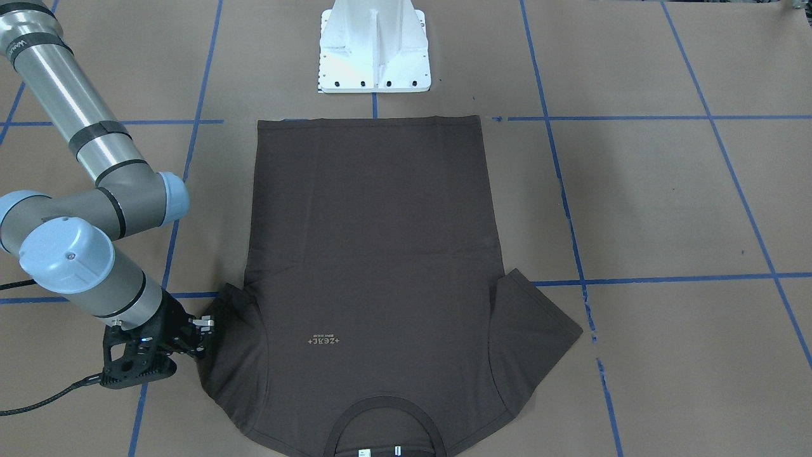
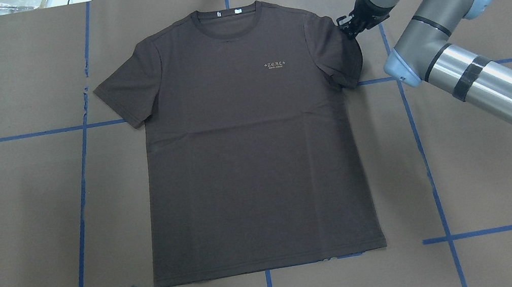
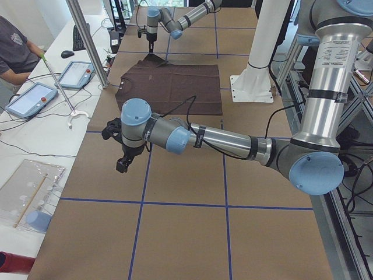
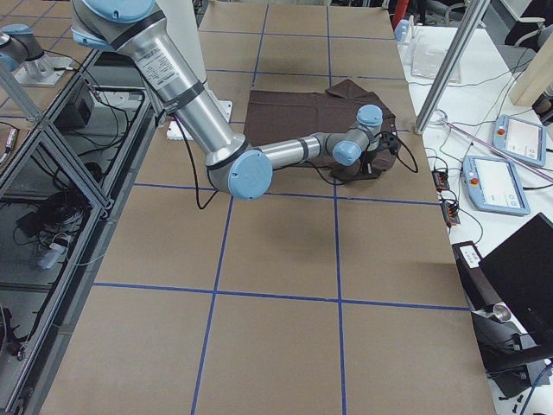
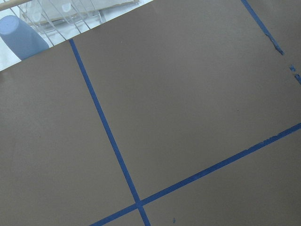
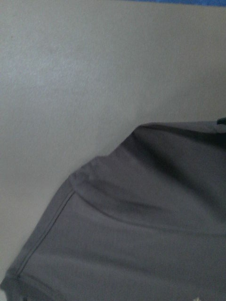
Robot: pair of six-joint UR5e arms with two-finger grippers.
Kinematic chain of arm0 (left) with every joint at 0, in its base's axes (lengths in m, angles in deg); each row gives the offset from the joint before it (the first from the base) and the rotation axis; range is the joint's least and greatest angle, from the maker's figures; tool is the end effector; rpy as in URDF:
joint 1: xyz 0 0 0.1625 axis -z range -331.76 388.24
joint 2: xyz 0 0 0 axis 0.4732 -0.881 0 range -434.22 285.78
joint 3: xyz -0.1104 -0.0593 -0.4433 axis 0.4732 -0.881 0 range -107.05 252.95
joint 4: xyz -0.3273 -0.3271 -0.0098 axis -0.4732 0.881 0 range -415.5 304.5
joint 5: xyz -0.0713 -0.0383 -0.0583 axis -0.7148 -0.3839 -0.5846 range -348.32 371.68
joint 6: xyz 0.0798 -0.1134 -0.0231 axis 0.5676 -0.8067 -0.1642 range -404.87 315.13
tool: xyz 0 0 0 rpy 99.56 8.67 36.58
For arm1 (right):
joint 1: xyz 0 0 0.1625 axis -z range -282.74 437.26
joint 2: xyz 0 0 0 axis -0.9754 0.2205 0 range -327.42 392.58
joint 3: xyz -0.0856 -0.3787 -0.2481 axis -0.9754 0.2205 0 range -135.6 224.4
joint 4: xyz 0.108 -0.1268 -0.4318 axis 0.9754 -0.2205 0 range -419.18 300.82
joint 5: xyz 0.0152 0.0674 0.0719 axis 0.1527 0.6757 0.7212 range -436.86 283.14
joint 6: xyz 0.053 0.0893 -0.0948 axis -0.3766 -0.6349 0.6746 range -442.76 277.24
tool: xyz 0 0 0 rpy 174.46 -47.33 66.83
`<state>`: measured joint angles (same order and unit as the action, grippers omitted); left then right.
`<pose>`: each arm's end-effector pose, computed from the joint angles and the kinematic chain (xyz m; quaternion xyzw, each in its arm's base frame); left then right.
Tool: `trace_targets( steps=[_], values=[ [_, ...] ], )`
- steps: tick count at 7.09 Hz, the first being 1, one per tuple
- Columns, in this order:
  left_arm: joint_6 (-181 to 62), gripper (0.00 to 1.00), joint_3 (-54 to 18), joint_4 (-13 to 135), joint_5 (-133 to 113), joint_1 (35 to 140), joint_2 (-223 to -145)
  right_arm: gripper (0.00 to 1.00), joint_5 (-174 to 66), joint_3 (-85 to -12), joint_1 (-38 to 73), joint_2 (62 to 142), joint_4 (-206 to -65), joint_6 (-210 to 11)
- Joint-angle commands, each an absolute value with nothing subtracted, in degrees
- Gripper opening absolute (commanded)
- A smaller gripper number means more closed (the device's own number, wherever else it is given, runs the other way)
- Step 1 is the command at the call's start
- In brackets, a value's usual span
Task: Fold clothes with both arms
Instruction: 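Grasp the sleeve with the right gripper and fold it inward onto the shirt body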
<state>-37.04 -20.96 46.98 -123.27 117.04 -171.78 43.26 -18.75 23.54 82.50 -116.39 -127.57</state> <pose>-0.0208 -0.6271 0.5814 0.2130 0.3622 0.1502 0.8949 -0.4730 -0.7505 0.4263 0.1313 -0.4271 -0.0352 0.8939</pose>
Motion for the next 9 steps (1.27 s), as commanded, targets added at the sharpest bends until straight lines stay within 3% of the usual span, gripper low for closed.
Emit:
trace_targets(
  steps=[1, 3, 5, 7, 8, 9],
  values=[
    [-37.0, 1.00, -20.9, 47.0, -123.3, 117.1, -171.8, 0.00, 42.5, -20.0, 26.2, 79.0, -116.5, -129.6],
    [-37.0, 1.00, -20.6, 47.0, -124.5, 117.1, -171.6, 0.00, 33.8, -19.0, 31.5, 74.5, -116.8, -130.1],
    [-37.0, 1.00, -20.6, 47.0, -126.3, 117.1, -171.3, 0.00, 27.7, -11.6, 35.0, 68.2, -116.7, -132.8],
    [-37.0, 1.00, -20.7, 47.0, -126.4, 117.0, -171.2, 0.00, 27.0, -11.3, 35.2, 68.3, -116.7, -132.8],
    [-37.0, 1.00, -20.7, 47.0, -126.4, 117.0, -171.3, 0.90, 26.9, -11.3, 35.4, 68.3, -116.7, -132.7],
    [-37.0, 1.00, -20.6, 47.0, -126.4, 117.0, -171.4, 1.00, 26.9, -11.4, 35.5, 68.3, -116.6, -132.8]
  ],
)
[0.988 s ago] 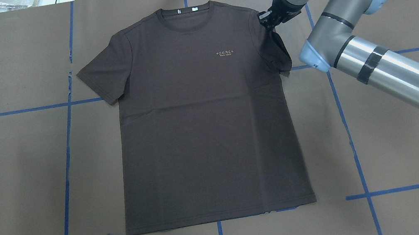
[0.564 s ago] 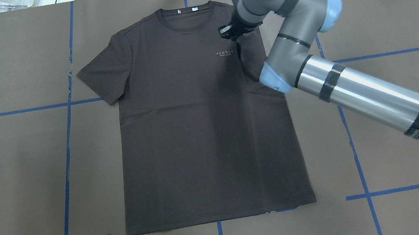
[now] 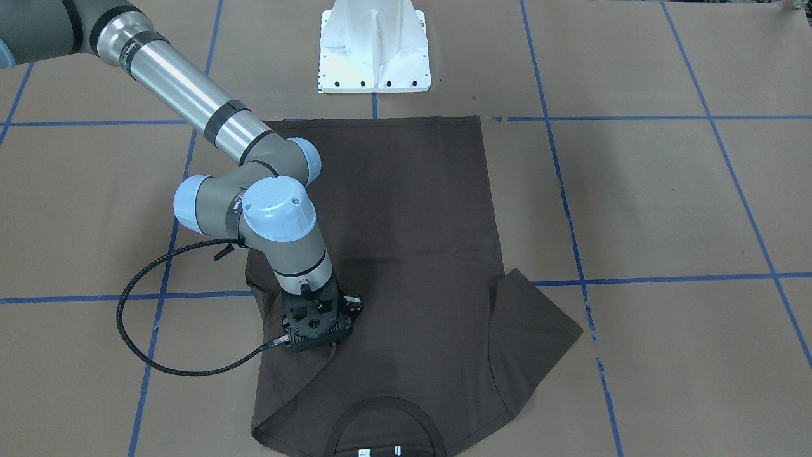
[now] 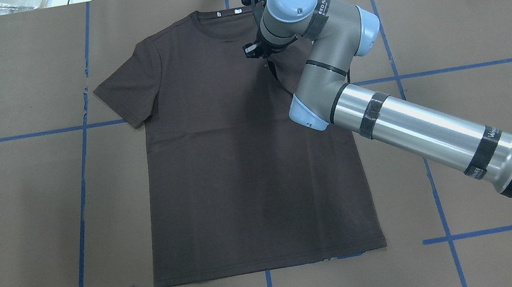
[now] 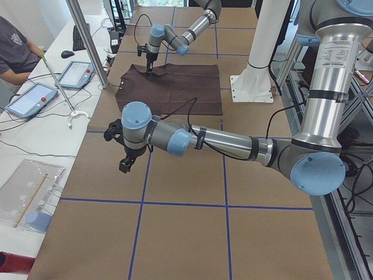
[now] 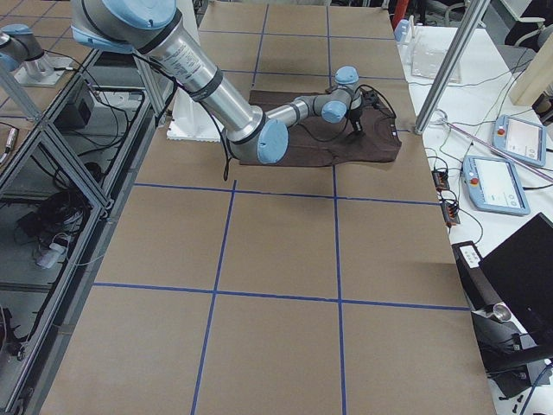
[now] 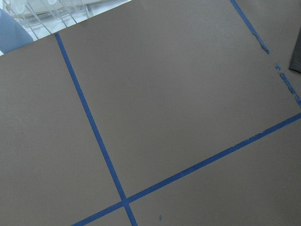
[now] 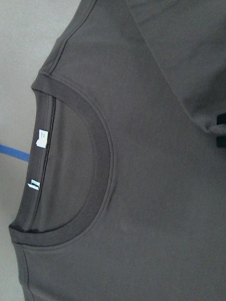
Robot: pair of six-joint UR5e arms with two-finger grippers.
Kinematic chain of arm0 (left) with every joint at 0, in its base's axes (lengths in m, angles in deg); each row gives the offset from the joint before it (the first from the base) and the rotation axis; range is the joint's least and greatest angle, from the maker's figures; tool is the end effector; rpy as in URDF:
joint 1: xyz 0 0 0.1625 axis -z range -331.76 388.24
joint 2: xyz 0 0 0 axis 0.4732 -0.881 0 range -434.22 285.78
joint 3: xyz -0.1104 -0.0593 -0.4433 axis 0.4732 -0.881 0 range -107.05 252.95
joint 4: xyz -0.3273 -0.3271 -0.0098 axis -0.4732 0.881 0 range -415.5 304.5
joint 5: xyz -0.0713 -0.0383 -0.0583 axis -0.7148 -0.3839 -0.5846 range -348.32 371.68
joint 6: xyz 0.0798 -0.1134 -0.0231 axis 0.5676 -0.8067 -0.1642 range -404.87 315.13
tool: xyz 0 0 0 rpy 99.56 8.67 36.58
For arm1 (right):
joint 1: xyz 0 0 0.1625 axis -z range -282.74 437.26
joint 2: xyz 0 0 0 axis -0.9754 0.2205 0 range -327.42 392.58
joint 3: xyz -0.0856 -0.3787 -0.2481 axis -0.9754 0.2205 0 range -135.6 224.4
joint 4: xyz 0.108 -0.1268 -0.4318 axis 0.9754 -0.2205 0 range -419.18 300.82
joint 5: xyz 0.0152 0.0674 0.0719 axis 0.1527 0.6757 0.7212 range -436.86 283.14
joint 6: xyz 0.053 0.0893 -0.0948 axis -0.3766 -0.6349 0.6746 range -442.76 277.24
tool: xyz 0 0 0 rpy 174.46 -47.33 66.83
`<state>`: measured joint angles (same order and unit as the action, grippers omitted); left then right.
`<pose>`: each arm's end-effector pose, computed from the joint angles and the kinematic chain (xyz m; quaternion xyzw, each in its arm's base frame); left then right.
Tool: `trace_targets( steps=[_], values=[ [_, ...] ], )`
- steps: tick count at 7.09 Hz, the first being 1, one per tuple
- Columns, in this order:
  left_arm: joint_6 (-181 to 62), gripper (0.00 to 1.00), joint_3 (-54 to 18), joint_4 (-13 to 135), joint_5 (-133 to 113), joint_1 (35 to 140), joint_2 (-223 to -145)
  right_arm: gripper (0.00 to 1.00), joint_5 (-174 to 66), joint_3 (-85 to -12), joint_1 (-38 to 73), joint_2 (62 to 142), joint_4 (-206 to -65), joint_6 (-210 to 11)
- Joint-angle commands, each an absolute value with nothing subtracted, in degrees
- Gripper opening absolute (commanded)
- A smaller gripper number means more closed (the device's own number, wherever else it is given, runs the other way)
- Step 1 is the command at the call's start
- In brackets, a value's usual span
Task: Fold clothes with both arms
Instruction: 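Grasp the sleeve with the right gripper and fold it inward onto the shirt body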
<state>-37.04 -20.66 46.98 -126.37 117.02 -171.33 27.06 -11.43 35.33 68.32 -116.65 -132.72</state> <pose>-0.0155 -0.6217 0.5842 0.2063 0.3875 0.1522 0.8855 -0.6472 -0.7150 0.2830 0.2065 -0.4033 -0.0390 0.8906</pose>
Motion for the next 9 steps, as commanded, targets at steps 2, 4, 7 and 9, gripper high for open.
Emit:
trace_targets(
  steps=[2, 4, 7, 9],
  values=[
    [-37.8, 1.00, -20.7, 47.0, -126.2, 117.0, -171.9, 1.00, 29.9, -11.9, 34.6, 68.3, -116.6, -135.8],
    [-57.2, 1.00, -21.2, 54.8, -126.0, 111.4, -173.5, 1.00, 40.2, -20.5, 30.7, 74.2, -123.8, -136.5],
    [-89.4, 1.00, -21.0, 63.5, -116.8, 97.2, -180.4, 1.00, 47.7, -42.8, 26.0, 86.2, -143.8, -135.6],
    [-99.5, 1.00, -17.3, 63.9, -107.9, 88.9, -186.5, 1.00, 49.0, -54.2, 25.1, 92.5, -151.0, -135.9]
  ],
)
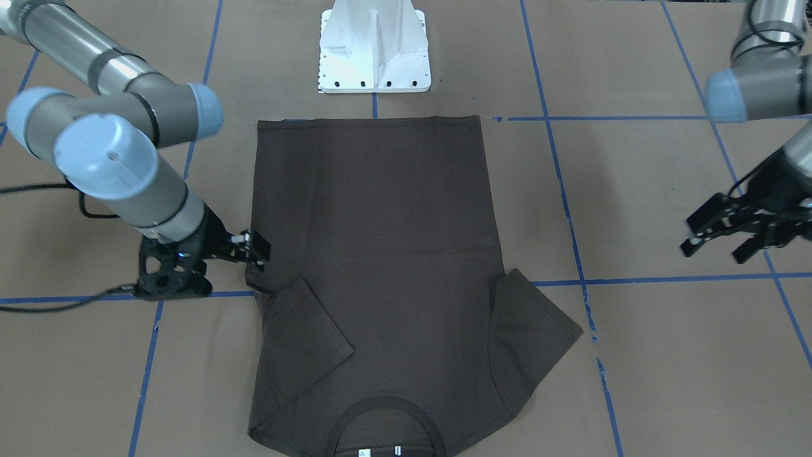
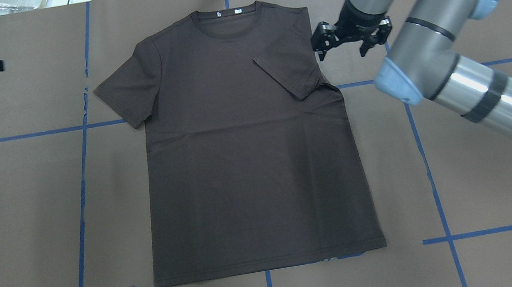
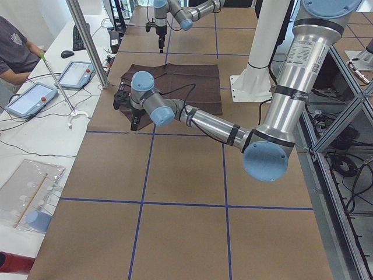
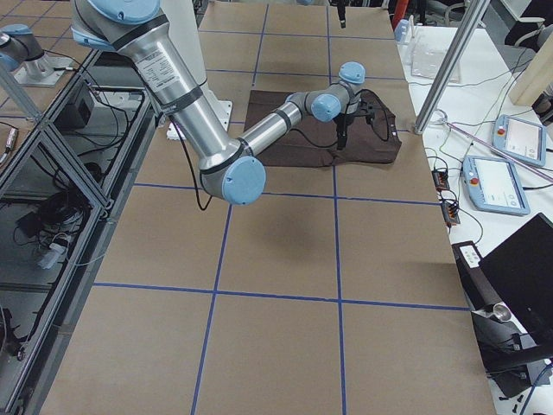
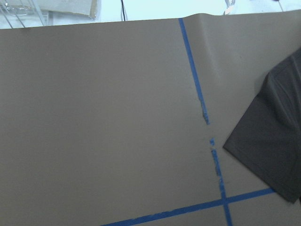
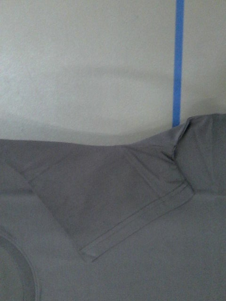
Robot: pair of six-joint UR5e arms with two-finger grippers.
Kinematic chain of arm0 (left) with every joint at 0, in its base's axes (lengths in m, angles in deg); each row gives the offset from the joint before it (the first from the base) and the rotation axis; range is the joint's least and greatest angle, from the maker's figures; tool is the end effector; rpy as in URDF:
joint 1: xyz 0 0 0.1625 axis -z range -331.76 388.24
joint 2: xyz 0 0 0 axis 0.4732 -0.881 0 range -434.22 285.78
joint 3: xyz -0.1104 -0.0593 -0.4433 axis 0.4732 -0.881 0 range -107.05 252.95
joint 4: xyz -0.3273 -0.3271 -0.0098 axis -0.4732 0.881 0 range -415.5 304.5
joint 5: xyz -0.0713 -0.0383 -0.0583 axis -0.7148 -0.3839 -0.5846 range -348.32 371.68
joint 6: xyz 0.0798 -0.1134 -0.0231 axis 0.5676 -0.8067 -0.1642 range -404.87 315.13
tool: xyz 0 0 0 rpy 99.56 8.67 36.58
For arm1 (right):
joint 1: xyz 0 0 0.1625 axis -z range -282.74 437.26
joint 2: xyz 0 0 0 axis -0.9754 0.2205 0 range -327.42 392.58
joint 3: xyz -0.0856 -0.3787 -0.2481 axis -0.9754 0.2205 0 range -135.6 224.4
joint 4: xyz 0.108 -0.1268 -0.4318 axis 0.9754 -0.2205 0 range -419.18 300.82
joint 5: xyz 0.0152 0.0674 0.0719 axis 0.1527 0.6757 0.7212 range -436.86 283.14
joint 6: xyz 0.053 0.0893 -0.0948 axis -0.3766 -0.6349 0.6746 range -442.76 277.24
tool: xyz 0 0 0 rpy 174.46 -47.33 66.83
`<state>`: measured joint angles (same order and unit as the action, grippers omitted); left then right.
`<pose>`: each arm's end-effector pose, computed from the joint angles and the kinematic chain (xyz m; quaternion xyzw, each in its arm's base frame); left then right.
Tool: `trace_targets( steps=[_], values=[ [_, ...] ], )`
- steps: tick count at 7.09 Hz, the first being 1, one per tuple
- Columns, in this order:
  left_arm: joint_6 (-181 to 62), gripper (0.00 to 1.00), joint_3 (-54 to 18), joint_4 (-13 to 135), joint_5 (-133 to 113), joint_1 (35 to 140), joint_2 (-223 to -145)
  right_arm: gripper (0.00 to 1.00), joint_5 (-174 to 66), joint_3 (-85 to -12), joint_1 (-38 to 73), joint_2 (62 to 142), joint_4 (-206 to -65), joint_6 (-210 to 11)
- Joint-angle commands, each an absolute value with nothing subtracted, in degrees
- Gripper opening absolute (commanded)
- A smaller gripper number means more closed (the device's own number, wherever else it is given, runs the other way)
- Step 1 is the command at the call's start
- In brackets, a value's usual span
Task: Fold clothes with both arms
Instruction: 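Lift the right gripper away while the left gripper moves to the other sleeve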
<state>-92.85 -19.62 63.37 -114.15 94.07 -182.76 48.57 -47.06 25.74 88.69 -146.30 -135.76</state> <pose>0.2448 -0.6699 0.4365 0.1607 0.4620 -0.0508 0.8707 -0.4371 -0.6332 0.3169 0.0117 -0.4240 0.0149 0.9055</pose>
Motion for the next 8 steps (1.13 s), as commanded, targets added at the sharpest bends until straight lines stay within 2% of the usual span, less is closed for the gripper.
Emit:
trace_targets(
  steps=[1, 4, 8],
  values=[
    [-105.7, 1.00, -11.7, 65.8, -102.7, 85.7, -191.0, 1.00, 48.9, -56.9, 25.1, 93.9, -152.1, -136.3],
    [-112.8, 1.00, 4.3, 78.3, -92.0, 80.0, -196.9, 1.00, 48.7, -59.0, 25.4, 95.6, -151.7, -136.6],
    [-112.6, 0.99, 9.7, 81.3, -87.7, 77.4, -198.3, 1.00, 49.0, -60.1, 25.7, 95.2, -151.7, -138.3]
  ],
)
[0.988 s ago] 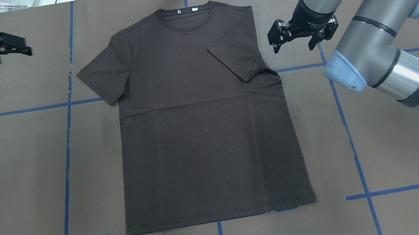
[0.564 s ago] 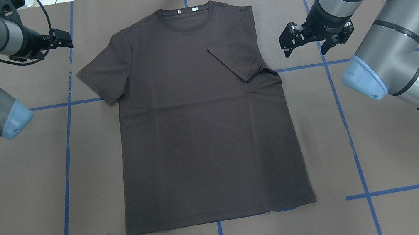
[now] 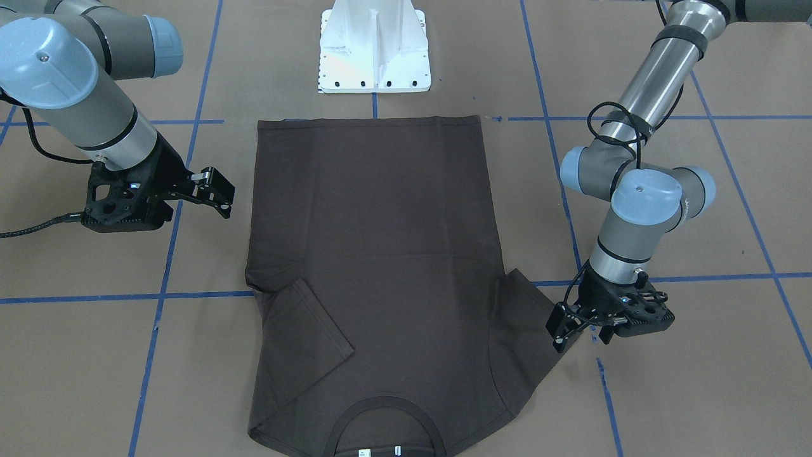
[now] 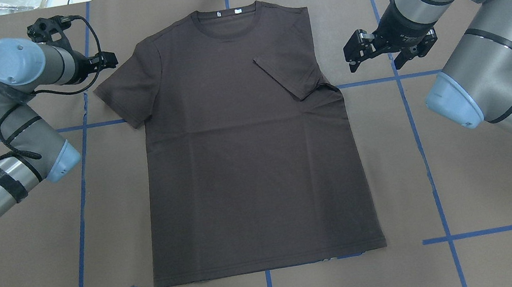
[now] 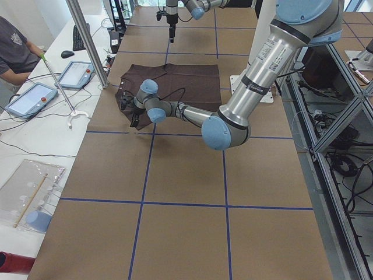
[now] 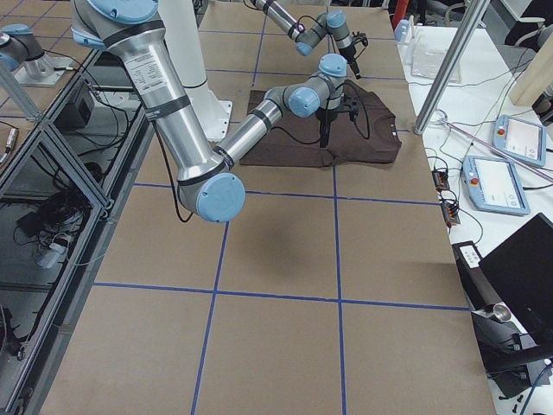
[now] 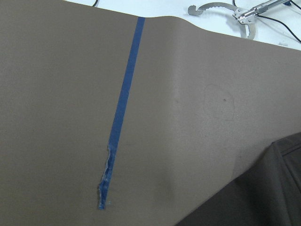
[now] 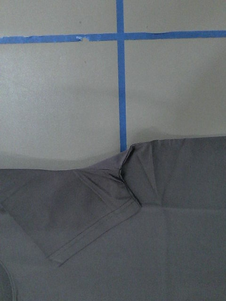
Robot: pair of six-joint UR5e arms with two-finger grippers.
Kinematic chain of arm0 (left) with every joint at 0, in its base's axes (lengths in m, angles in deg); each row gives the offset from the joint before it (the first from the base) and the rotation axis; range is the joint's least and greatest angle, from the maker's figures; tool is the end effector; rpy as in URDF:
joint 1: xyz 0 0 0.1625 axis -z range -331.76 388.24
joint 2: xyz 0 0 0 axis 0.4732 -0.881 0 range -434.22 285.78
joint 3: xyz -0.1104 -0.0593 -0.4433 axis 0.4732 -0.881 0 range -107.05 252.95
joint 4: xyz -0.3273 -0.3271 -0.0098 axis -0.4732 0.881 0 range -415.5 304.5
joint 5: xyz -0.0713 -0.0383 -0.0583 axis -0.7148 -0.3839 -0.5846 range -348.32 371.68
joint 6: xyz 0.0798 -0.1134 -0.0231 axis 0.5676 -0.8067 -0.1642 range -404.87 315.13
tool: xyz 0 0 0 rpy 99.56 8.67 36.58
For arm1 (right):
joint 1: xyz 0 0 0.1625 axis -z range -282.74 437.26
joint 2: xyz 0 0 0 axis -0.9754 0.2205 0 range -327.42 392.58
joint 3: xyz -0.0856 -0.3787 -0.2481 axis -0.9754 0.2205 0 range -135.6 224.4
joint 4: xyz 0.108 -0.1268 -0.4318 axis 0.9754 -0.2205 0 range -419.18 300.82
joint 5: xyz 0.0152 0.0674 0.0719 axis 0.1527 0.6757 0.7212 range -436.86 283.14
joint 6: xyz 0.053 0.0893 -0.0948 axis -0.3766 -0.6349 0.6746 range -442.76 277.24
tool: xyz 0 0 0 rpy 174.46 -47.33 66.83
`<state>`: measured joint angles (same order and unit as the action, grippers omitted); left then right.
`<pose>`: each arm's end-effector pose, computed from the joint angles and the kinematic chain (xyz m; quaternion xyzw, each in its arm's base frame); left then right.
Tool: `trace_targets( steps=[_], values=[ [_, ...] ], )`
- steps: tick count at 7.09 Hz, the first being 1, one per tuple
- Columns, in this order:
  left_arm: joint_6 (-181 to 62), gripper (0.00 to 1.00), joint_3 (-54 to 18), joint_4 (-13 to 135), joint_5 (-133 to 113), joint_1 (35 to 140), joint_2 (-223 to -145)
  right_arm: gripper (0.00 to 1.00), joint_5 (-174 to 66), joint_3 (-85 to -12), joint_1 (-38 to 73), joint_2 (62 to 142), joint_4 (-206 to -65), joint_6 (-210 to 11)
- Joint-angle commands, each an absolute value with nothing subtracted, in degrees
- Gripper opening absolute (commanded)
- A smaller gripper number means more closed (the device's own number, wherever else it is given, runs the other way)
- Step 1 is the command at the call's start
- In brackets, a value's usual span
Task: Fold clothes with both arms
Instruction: 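Lift the right gripper away while the left gripper moves to the other sleeve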
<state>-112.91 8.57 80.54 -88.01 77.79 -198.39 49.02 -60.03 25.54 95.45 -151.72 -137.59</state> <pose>0.4796 -0.7315 0.4767 0.2061 0.4146 -0.1736 0.8692 -0.3881 -0.5740 0.3043 0.0076 -0.4303 0.0273 0.9022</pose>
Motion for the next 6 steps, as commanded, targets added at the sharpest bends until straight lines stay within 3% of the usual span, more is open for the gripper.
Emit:
trace_targets(
  steps=[1, 4, 6],
  values=[
    [-112.6, 0.99, 9.9, 81.3, -87.4, 76.7, -198.1, 1.00, 49.0, -60.1, 25.8, 95.1, -151.6, -138.9],
    [-112.5, 0.94, 9.9, 81.3, -87.4, 76.1, -197.7, 1.00, 48.9, -60.1, 25.9, 94.8, -151.6, -141.4],
    [-112.5, 0.86, 9.6, 81.3, -87.4, 76.1, -196.9, 1.00, 48.9, -60.0, 25.9, 94.8, -151.6, -141.4]
  ],
)
